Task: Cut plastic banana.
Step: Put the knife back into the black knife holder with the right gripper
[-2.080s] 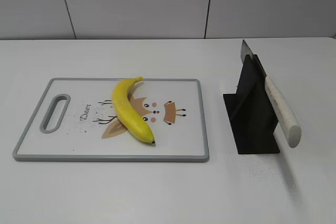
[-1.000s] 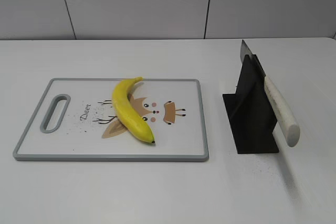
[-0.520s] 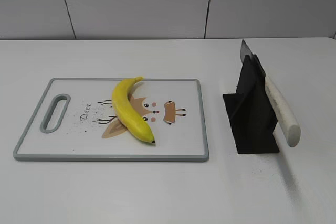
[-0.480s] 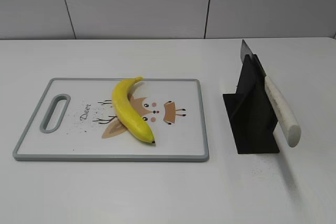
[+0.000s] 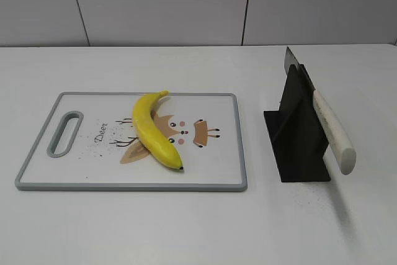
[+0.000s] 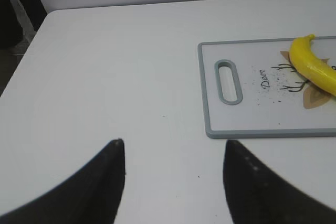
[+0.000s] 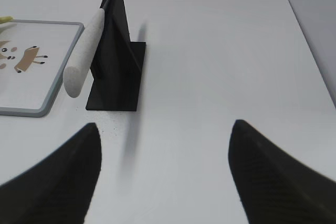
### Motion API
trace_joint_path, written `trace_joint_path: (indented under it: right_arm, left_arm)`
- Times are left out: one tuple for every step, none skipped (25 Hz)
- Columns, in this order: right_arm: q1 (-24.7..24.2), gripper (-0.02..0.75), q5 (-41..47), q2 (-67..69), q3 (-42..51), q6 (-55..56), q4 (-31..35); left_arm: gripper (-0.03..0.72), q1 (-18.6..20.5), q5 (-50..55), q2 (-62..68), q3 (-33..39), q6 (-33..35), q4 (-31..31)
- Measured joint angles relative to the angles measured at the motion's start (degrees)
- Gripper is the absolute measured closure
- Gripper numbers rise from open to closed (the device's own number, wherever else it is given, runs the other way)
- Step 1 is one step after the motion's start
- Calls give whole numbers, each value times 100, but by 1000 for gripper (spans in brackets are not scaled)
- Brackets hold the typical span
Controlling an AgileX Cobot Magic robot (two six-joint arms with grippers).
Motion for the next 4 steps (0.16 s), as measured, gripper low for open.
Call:
trace_joint_path:
  right_arm:
    - [0,148,0,0,0,0,0]
    - [0,148,0,0,0,0,0]
    - [0,148,0,0,0,0,5]
    - [0,148,0,0,0,0,5]
  left_arm:
    - [125,0,0,0,0,0,0]
    - [125,0,0,0,0,0,0]
    - [125,0,0,0,0,0,0]
    - [127,0,0,0,0,0,0]
